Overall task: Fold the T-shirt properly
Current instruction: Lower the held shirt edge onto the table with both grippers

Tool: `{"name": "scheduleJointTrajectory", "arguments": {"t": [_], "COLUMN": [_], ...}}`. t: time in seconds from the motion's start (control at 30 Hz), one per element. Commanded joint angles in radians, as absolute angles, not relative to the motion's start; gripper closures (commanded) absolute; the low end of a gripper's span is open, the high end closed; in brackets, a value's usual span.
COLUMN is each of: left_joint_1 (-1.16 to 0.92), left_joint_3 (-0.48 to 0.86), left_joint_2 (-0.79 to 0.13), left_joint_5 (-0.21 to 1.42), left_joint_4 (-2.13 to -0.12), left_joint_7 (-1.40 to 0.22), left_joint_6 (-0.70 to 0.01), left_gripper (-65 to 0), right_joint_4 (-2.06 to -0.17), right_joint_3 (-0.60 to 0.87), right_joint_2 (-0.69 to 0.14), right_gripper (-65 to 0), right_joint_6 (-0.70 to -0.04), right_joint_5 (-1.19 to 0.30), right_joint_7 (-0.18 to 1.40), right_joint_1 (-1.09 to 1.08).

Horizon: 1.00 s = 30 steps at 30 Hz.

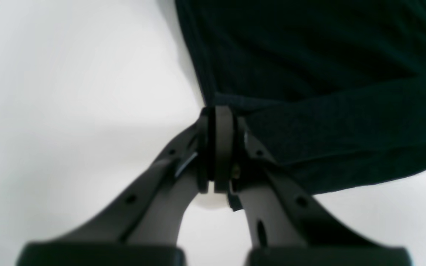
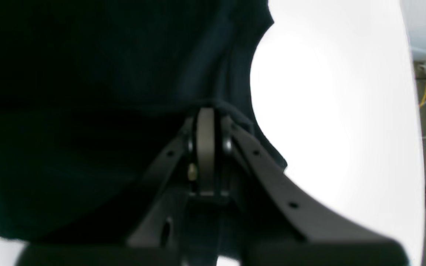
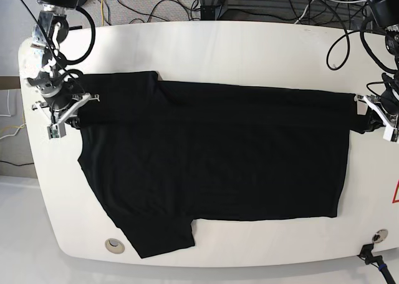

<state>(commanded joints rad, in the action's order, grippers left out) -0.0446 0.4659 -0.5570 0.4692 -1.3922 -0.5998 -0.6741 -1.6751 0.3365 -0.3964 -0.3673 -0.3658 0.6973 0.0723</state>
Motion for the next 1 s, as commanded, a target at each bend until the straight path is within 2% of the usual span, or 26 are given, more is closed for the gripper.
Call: {"name": "scheduleJointTrajectory", "arguments": {"t": [0.27, 0.3, 0.63, 0.9, 1.0], "left_joint_1": [0.021, -0.01, 0.008, 0.013, 0.011], "left_joint_3": [0.403, 0.44, 0.409, 0.389, 0.393], "left_joint_2": [-0.558, -0.566, -0.569, -0.568, -0.569], "left_joint_5": [0.409, 0.429, 0.431, 0.429, 0.43], "left_joint_4": [-1.345, -1.377, -1.357, -1.348, -1.342], "left_joint_7": [-0.563, -0.566, -0.545, -0.54, -0.536], "left_joint_6": [-0.667, -0.668, -0.644, -0.625, -0.608], "left_gripper": [0.0, 0.0, 0.0, 0.0, 0.0], "right_joint_4": [-1.53, -1.593, -1.383, -1.345, -1.344], "right_joint_3": [0.259, 0.285, 0.186, 0.171, 0.173], "right_joint_2": [-0.4, -0.4, -0.4, -0.395, -0.393], "right_gripper": [0.0, 0.0, 0.0, -0.1, -22.3], "right_joint_6": [-0.382, -0.37, -0.395, -0.403, -0.406], "right_joint_5": [-0.374, -0.375, -0.342, -0.311, -0.311], "right_joint_7": [0.675, 0.68, 0.619, 0.588, 0.584], "right_joint_1": [-0.055, -0.016, -0.16, -0.181, -0.183]}}
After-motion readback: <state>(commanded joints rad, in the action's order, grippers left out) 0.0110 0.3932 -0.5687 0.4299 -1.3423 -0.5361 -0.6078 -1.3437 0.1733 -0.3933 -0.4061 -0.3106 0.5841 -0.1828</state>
